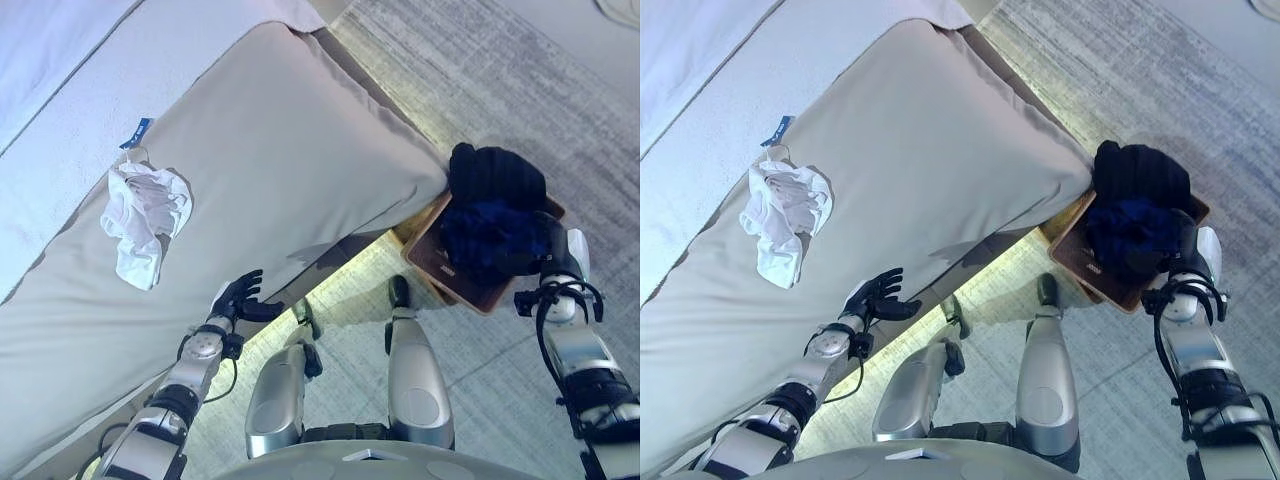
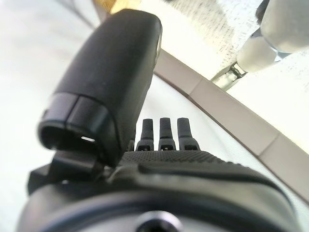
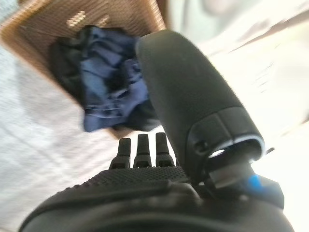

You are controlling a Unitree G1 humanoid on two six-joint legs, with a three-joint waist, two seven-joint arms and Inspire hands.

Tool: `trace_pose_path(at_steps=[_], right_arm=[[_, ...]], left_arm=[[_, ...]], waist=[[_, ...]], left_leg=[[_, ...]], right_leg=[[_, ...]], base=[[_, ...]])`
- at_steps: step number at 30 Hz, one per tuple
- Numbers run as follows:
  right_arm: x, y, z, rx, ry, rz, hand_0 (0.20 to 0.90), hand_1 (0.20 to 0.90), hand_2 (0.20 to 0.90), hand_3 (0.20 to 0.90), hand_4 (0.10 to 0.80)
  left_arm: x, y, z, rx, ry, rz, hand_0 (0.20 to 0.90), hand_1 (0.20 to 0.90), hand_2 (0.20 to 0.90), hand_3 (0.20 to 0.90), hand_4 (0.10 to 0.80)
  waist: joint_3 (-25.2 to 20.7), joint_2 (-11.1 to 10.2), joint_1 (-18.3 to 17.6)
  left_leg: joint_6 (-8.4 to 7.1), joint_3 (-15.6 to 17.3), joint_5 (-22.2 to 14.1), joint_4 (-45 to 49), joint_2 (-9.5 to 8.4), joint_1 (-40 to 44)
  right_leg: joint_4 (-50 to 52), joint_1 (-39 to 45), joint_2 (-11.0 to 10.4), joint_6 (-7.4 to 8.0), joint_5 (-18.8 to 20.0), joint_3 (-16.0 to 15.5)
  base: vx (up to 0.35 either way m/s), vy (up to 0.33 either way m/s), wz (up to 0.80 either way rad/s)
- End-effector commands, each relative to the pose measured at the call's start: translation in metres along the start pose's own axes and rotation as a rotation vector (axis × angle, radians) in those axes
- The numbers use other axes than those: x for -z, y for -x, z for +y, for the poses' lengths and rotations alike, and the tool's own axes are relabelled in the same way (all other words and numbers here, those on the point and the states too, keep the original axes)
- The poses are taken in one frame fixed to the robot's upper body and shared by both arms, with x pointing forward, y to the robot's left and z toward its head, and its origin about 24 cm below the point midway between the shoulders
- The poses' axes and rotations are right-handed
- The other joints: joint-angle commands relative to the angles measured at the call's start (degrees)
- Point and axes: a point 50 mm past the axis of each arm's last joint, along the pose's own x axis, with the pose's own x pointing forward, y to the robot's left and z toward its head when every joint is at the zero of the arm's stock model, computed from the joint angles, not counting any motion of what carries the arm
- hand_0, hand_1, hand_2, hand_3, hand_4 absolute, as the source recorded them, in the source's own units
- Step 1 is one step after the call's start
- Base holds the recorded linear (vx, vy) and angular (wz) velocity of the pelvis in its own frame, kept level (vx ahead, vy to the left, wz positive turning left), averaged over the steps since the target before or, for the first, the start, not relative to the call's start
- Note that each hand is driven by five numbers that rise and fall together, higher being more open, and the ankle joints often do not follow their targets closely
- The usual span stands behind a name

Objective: Pick up the clothes from the bed and place them into the basket

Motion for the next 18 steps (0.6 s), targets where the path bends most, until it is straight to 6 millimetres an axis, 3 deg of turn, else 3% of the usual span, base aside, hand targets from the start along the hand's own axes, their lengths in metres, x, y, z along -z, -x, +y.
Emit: trace_pose_path(at_steps=[1, 5, 9, 18], right_arm=[[-0.038, 0.008, -0.011, 0.076, 0.052, -0.265, 0.9, 0.9, 0.9, 0.9, 0.8], [-0.08, 0.018, -0.013, 0.067, 0.203, -0.513, 0.9, 0.9, 0.9, 0.9, 0.8], [-0.105, 0.015, -0.004, 0.014, 0.317, -0.627, 0.9, 0.9, 0.9, 0.9, 0.8], [-0.189, -0.012, 0.014, 0.045, 0.447, -0.771, 0.9, 0.9, 0.9, 0.9, 0.8]], left_arm=[[0.047, 0.026, 0.028, -0.111, 0.027, 0.118, 0.9, 0.9, 0.9, 0.9, 0.8], [0.072, 0.039, 0.023, -0.123, 0.063, 0.196, 0.9, 0.9, 0.9, 0.9, 0.8], [0.085, 0.045, 0.023, -0.13, 0.065, 0.255, 0.9, 0.9, 0.9, 0.9, 0.8], [0.068, 0.035, 0.045, -0.153, 0.011, 0.248, 0.9, 0.9, 0.9, 0.9, 0.8]], waist=[[-8.7, -7.6, 0.8], [-11.1, -8.4, 3.7], [-11.9, -8.9, 8.3], [-9.3, -10.5, 19.2]], left_leg=[[3.18, -0.5, -10.1, 4.6, -4.56, 1.8], [3.77, -2.5, -10.1, 3.1, -5.93, 4.0], [4.42, -5.8, -9.7, 2.7, -6.53, 3.7], [5.01, -13.3, -7.3, 3.3, -7.62, -1.3]], right_leg=[[-7.6, 2.3, 2.8, -0.43, 4.1, -1.0], [-8.2, 5.1, 2.5, 0.42, 4.0, -2.0], [-7.5, 6.7, 1.5, 0.9, 3.2, -4.9], [-4.3, 8.2, -0.7, 0.14, 1.5, -15.6]], base=[[0.159, 0.217, 0.12], [0.12, 0.192, 0.27], [0.052, 0.133, 0.48], [0.004, 0.051, 0.7]])
